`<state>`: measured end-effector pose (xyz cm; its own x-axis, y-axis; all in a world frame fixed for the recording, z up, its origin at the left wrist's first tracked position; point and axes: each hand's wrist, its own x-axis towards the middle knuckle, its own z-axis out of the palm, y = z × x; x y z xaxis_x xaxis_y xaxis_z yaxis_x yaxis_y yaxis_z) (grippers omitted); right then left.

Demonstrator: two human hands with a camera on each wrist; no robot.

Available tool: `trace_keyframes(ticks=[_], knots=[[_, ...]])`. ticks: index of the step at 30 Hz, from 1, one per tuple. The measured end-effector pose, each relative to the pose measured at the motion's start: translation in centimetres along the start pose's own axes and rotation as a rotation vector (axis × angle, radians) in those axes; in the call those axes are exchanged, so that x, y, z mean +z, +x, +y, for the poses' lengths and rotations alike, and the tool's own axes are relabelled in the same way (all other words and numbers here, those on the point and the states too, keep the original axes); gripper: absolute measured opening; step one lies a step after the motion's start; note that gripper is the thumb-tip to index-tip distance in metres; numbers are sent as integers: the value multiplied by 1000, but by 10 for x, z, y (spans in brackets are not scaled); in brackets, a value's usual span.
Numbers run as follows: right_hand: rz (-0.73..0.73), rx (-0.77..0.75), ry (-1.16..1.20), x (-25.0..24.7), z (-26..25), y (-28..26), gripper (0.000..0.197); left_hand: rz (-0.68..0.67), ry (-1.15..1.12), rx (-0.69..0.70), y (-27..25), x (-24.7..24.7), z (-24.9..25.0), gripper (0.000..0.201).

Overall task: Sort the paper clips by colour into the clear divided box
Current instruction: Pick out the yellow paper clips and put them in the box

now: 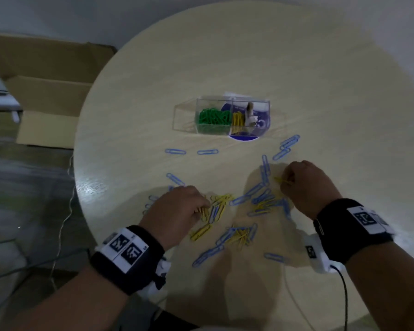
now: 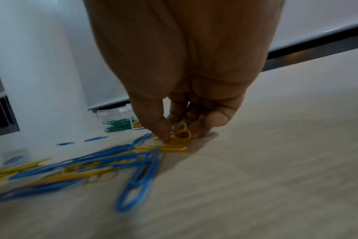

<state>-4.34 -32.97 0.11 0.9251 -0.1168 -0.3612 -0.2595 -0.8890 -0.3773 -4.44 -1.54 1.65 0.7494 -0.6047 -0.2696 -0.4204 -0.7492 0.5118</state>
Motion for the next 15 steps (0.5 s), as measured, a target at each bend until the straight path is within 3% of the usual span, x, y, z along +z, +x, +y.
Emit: trace_keyframes(ticks=[3,6,9,11,15], knots=[[54,0,40,2,-8,-9,17,66,-7,-29,-1,6,-8,30],[147,-111,92,5,-28,-24,29,108,18,-32,13,1,-13,35],[-65,-364,35,18,-57,-44,47,145,25,-52,17,-7,-19,43],[-195,-457,-99,29,-67,-52,56,208,52,-68,9,-9,-21,36],[-217,-375,-204,34,-74,-41,64,215,114,-36,-18,1,-25,25]])
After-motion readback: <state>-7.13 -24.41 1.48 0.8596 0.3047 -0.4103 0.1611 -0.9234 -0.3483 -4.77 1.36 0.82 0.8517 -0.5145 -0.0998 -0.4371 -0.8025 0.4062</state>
